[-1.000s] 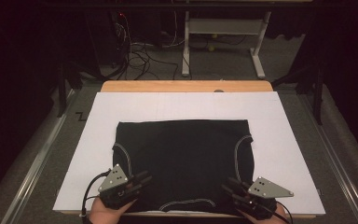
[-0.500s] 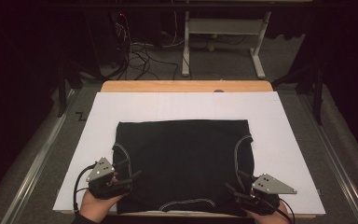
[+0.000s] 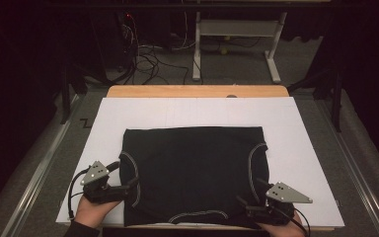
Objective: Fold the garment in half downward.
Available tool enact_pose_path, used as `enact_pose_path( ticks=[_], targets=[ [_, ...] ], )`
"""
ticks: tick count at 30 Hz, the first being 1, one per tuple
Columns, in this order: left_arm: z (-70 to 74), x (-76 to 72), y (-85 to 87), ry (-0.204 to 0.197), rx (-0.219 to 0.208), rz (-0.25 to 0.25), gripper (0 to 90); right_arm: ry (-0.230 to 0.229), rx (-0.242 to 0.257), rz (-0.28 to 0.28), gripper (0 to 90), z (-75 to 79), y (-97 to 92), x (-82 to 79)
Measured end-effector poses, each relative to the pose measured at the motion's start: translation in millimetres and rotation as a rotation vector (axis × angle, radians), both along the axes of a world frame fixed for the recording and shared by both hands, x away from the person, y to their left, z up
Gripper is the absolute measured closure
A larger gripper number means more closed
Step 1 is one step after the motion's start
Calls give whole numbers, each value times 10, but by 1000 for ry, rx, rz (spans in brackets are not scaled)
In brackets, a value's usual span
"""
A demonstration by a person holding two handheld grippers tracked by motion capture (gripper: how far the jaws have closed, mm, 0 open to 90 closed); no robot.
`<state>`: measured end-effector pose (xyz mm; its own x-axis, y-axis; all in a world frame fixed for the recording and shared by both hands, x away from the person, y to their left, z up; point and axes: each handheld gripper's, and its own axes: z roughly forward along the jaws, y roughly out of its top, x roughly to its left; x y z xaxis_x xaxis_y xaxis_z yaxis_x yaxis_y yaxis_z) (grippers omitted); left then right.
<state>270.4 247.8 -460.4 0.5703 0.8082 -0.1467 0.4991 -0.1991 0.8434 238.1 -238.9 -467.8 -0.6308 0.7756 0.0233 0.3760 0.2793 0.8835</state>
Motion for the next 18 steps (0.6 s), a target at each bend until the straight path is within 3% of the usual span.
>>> enact_pose_path(
  ticks=[3, 8, 18],
  targets=[
    [-14, 27, 28, 11, -9, 15, 0, 4, 4, -3, 4, 1, 21, 8],
    [-16, 75, 50, 10, -7, 18, 0, -23, 15, -9, 1, 43, 68, -12],
    [-54, 286, 59, 43, -19, 25, 0, -57, 26, 76, 1, 141, 412, -96]
  ],
)
